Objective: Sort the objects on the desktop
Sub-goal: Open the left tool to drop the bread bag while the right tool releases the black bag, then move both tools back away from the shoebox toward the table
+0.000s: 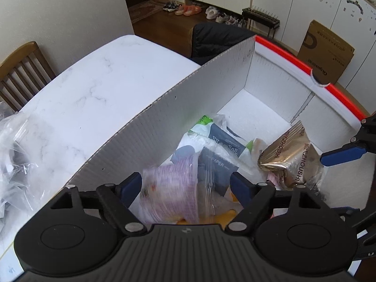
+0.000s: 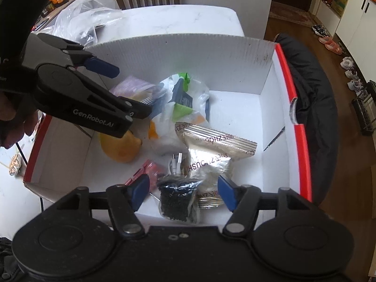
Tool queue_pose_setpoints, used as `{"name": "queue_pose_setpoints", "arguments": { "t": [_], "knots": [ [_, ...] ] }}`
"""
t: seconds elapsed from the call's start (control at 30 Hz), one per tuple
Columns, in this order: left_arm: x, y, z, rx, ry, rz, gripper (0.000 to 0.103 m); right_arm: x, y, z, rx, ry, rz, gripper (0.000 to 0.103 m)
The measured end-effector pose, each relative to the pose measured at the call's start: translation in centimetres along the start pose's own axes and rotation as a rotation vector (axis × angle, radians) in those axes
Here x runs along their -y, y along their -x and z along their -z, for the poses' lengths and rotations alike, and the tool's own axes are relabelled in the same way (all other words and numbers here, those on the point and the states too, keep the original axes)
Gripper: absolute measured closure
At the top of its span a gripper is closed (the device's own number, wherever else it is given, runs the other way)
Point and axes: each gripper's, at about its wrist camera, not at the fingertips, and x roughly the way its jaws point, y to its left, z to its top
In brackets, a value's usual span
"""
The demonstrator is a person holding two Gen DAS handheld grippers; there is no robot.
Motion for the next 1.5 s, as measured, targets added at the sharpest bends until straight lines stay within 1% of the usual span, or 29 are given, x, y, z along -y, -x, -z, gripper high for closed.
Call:
{"name": "queue_pose_setpoints", "arguments": {
  "t": [0.2, 0.37, 0.67, 0.97, 1.23, 1.33, 1.5],
  "knots": [
    [-0.2, 1.7, 0.4, 0.035, 0.006, 0.027, 0.021, -0.1, 1.6, 0.0, 0.035, -0.008, -0.001, 0.039],
    [-0.1, 3.5, 1.0, 0.055, 0.014, 0.028, 0.021, -0.4, 3.0, 0.2, 0.067, -0.005, -0.004, 0.037],
    [-0.4, 7.4, 3.3, 0.105, 0.031, 0.060, 0.021, -1.9, 5.4, 0.4, 0.126, -0.009, -0.016, 0.034],
    [-1.1, 10.9, 7.1, 0.142, 0.044, 0.093, 0.021, -4.2, 6.9, 1.1, 0.169, -0.005, -0.018, 0.031],
    [-2.5, 12.8, 11.4, 0.141, 0.080, 0.105, 0.021, -6.5, 7.6, 1.7, 0.187, -0.036, -0.019, 0.027],
    [-3.2, 13.6, 12.8, 0.147, 0.092, 0.106, 0.021, -7.7, 7.9, 1.6, 0.199, -0.037, -0.027, 0.024],
    [-4.5, 14.5, 15.3, 0.152, 0.089, 0.087, 0.021, -10.2, 8.3, 1.1, 0.220, -0.020, -0.033, 0.018]
  ]
}}
